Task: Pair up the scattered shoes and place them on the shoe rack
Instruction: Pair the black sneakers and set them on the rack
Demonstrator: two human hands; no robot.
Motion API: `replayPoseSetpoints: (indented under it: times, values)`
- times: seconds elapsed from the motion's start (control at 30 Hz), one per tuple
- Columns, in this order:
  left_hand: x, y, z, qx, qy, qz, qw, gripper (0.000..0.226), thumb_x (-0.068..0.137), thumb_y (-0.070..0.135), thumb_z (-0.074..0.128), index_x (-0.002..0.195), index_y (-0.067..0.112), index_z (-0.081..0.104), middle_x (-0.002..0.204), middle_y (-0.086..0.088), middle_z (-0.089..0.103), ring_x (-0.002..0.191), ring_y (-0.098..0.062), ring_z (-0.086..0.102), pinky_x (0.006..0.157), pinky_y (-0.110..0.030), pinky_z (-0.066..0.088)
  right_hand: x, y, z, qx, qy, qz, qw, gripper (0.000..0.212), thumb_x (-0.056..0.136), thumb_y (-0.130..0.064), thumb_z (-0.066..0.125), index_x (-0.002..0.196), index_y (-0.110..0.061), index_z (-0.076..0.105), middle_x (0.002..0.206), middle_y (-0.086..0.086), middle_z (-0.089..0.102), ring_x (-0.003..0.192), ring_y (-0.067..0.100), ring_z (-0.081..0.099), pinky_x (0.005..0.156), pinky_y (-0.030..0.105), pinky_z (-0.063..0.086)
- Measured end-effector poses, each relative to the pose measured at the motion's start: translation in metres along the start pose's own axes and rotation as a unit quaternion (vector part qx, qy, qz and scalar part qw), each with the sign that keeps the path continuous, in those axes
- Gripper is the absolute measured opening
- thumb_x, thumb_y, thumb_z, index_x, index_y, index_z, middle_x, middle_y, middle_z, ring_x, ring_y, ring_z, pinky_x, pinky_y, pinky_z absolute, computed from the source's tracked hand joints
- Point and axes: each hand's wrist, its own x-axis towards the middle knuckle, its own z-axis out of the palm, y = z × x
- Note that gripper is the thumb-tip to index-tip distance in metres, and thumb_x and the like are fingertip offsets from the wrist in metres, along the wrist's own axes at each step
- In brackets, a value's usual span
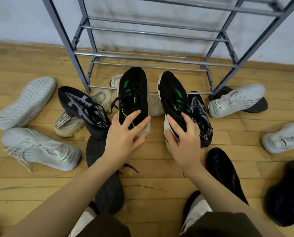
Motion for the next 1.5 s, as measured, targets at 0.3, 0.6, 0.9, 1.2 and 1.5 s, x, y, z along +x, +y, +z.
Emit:
replayPoseSetpoints:
  times: [0.3,0.6,0.9,1.2,1.5]
  values:
    - [0.045,-0.065,-0.008,0.028,-0.023,-0.047,0.998,0.042,0.089,0.035,0.045,0.127,0.022,0.057,0.133,-0.011,0.053,0.115,-0.051,0.044,0.081,-0.06,0.046,0.067,-0.032,0.045,-0.062,-0.058,-0.025,0.996,0.038,0.093,-0.034,0.051,0.131,-0.037,0.051,0.143,0.007,0.042,0.121,0.041,0.04,0.087,0.051,0.041]
    - [0.11,-0.133,0.02,0.028,-0.044,-0.074,0.996,0.043,0.088,0.029,0.058,0.13,0.026,0.053,0.136,-0.007,0.05,0.121,-0.052,0.036,0.085,-0.061,0.044,0.169,-0.044,0.115,-0.07,-0.095,-0.051,0.992,0.04,0.096,-0.038,0.043,0.136,-0.041,0.043,0.147,0.004,0.035,0.127,0.039,0.032,0.093,0.05,0.039]
    - [0.149,-0.193,0.052,0.074,-0.115,-0.111,0.984,0.049,0.093,0.042,0.046,0.14,0.037,0.035,0.155,-0.009,0.015,0.132,-0.046,0.022,0.101,-0.058,0.034,0.223,-0.044,0.171,-0.072,-0.122,0.001,0.99,0.042,0.097,-0.041,0.04,0.139,-0.039,0.039,0.148,0.007,0.029,0.13,0.042,0.027,0.099,0.055,0.036]
    - [0.137,-0.183,0.075,0.047,-0.057,-0.236,0.969,0.071,0.088,0.041,0.055,0.146,0.034,0.016,0.153,-0.023,0.004,0.131,-0.046,0.028,0.096,-0.052,0.041,0.195,-0.01,0.18,0.023,-0.154,-0.015,0.988,0.067,0.089,-0.054,0.045,0.147,-0.04,0.015,0.156,0.012,0.01,0.141,0.033,0.017,0.103,0.052,0.037]
    - [0.144,-0.197,0.072,0.051,-0.087,-0.188,0.977,0.049,0.097,0.033,0.044,0.144,0.028,0.03,0.155,-0.02,0.005,0.131,-0.047,0.025,0.097,-0.053,0.04,0.198,-0.018,0.192,-0.049,-0.147,0.007,0.988,0.06,0.09,-0.059,0.035,0.146,-0.038,0.024,0.151,0.012,0.024,0.133,0.028,0.031,0.101,0.044,0.021]
